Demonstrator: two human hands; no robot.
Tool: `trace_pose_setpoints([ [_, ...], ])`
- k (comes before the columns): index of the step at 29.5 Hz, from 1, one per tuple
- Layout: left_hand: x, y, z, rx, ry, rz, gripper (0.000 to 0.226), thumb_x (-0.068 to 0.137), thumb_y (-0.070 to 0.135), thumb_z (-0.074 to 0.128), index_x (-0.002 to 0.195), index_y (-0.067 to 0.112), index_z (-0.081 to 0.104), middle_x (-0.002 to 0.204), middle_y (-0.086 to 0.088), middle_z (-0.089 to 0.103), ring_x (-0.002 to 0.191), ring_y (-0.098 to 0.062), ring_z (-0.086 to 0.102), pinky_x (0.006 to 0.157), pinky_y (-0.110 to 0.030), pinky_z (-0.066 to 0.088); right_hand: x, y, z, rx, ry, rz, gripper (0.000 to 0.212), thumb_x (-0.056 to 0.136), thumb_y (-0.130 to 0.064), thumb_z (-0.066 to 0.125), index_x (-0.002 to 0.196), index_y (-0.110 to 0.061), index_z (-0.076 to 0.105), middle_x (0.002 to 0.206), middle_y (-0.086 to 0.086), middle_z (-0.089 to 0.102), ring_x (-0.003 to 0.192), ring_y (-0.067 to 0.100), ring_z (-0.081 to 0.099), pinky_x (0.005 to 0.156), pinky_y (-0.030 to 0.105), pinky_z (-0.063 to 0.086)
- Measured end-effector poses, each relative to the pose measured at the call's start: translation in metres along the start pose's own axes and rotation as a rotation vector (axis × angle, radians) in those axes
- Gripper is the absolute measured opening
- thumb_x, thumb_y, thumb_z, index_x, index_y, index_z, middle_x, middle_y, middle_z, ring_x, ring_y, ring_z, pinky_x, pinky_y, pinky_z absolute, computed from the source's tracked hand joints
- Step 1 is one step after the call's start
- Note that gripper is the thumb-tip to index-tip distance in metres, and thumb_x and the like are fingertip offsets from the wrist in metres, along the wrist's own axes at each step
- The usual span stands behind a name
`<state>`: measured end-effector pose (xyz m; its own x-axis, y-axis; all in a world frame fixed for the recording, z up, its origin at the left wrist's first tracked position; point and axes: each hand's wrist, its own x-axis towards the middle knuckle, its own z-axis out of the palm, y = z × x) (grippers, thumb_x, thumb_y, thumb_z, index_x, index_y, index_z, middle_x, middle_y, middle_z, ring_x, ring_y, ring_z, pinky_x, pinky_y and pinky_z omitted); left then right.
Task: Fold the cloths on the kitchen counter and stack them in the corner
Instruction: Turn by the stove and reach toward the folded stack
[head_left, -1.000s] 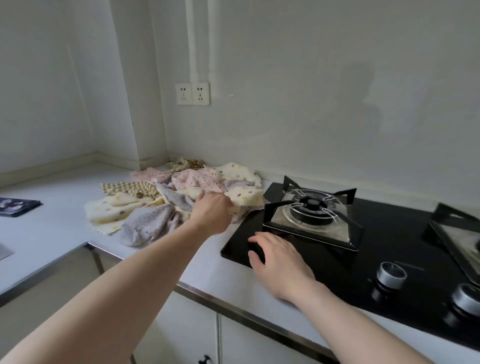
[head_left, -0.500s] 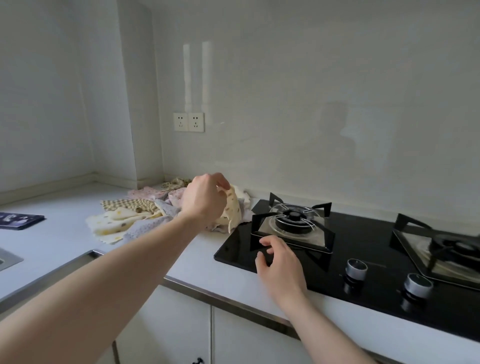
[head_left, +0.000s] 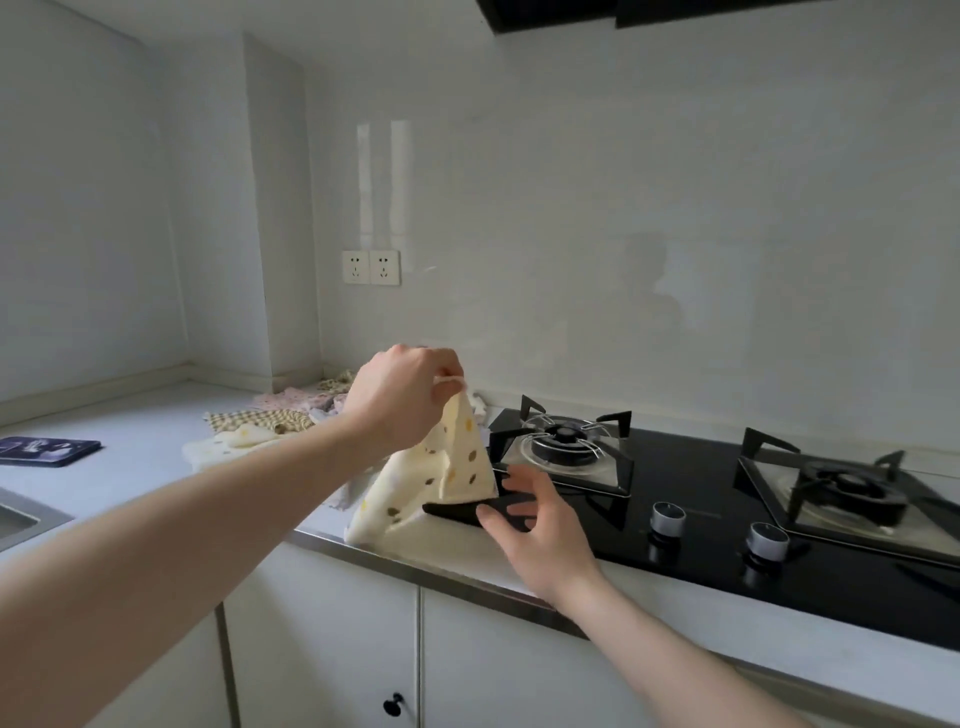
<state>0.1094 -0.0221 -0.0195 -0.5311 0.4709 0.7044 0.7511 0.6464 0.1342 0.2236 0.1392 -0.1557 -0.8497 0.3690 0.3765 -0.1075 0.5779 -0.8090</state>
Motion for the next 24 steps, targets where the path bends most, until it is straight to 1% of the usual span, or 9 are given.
trace_pose_setpoints([
  [4, -0.002, 0.016, -0.02, 0.086, -0.064, 0.1, 0.021, 0.101, 0.045, 0.055, 0.104, 0.031, 0.071, 0.103, 0.004, 0.074, 0.087, -0.03, 0.067, 0.074, -0.036, 0.055, -0.004, -0.033, -0.012, 0.04, 0.005, -0.099, 0.05, 0.08, -0.053, 0.078, 0.121, -0.045, 0.051, 0.115, -0.027, 0.065, 0.101, -0.003, 0.065, 0.09, 0.028, 0.055],
  [9, -0.002, 0.032, -0.041, 0.076, -0.078, 0.113, 0.024, 0.098, 0.051, 0.059, 0.1, 0.031, 0.072, 0.095, 0.005, 0.072, 0.083, -0.026, 0.064, 0.071, -0.034, 0.054, -0.007, -0.064, -0.03, -0.017, 0.06, -0.153, 0.043, 0.081, -0.049, 0.079, 0.116, -0.039, 0.056, 0.106, -0.025, 0.069, 0.096, -0.007, 0.064, 0.083, 0.019, 0.053],
  [11, -0.002, 0.035, -0.048, 0.082, -0.1, 0.136, 0.025, 0.098, 0.053, 0.058, 0.099, 0.032, 0.072, 0.095, 0.006, 0.072, 0.083, -0.027, 0.063, 0.069, -0.033, 0.051, -0.004, -0.068, -0.039, -0.107, 0.05, -0.13, 0.031, 0.082, -0.038, 0.074, 0.11, -0.04, 0.059, 0.102, -0.022, 0.07, 0.094, -0.002, 0.065, 0.083, 0.027, 0.055],
  [13, -0.002, 0.035, -0.052, 0.095, -0.138, 0.171, 0.024, 0.098, 0.053, 0.057, 0.102, 0.034, 0.071, 0.097, 0.007, 0.072, 0.085, -0.026, 0.063, 0.071, -0.032, 0.05, 0.0, -0.068, -0.049, -0.237, 0.059, -0.119, 0.017, 0.082, -0.025, 0.059, 0.095, -0.035, 0.065, 0.089, -0.015, 0.071, 0.086, 0.009, 0.066, 0.079, 0.038, 0.057],
  [14, -0.003, 0.035, -0.054, 0.099, -0.165, 0.192, 0.024, 0.099, 0.053, 0.057, 0.104, 0.034, 0.07, 0.098, 0.007, 0.071, 0.087, -0.025, 0.063, 0.071, -0.032, 0.05, 0.001, -0.067, -0.053, -0.267, 0.072, -0.12, 0.017, 0.081, -0.022, 0.054, 0.086, -0.032, 0.066, 0.081, -0.011, 0.071, 0.081, 0.014, 0.065, 0.075, 0.041, 0.056],
  [16, -0.005, 0.031, -0.057, 0.108, -0.221, 0.227, 0.023, 0.099, 0.052, 0.057, 0.107, 0.034, 0.069, 0.098, 0.007, 0.07, 0.088, -0.025, 0.063, 0.073, -0.033, 0.051, 0.004, -0.066, -0.063, -0.252, 0.1, -0.114, 0.019, 0.083, -0.019, 0.05, 0.076, -0.024, 0.067, 0.069, -0.005, 0.069, 0.072, 0.018, 0.062, 0.066, 0.037, 0.052],
  [19, -0.008, 0.022, -0.058, 0.103, -0.286, 0.251, 0.02, 0.099, 0.047, 0.059, 0.113, 0.035, 0.069, 0.101, 0.009, 0.07, 0.084, -0.02, 0.06, 0.073, -0.031, 0.049, 0.011, -0.067, -0.078, -0.179, 0.143, -0.057, 0.022, 0.087, -0.016, 0.051, 0.066, -0.012, 0.055, 0.057, 0.003, 0.055, 0.057, 0.015, 0.046, 0.057, 0.032, 0.038],
  [22, -0.013, 0.013, -0.053, 0.102, -0.362, 0.268, 0.022, 0.1, 0.035, 0.059, 0.121, 0.035, 0.066, 0.101, 0.014, 0.065, 0.085, -0.014, 0.055, 0.076, -0.028, 0.045, 0.019, -0.072, -0.089, -0.132, 0.16, -0.019, 0.021, 0.082, -0.017, 0.05, 0.067, -0.006, 0.041, 0.055, -0.001, 0.04, 0.056, 0.019, 0.038, 0.057, 0.032, 0.032],
  [24, -0.015, 0.007, -0.047, 0.143, -0.423, 0.25, 0.023, 0.101, 0.03, 0.055, 0.12, 0.031, 0.066, 0.107, 0.01, 0.064, 0.094, -0.018, 0.06, 0.082, -0.03, 0.049, 0.023, -0.073, -0.096, -0.132, 0.165, 0.003, 0.03, 0.087, -0.019, 0.053, 0.066, -0.004, 0.037, 0.056, -0.001, 0.035, 0.057, 0.019, 0.033, 0.057, 0.032, 0.026],
])
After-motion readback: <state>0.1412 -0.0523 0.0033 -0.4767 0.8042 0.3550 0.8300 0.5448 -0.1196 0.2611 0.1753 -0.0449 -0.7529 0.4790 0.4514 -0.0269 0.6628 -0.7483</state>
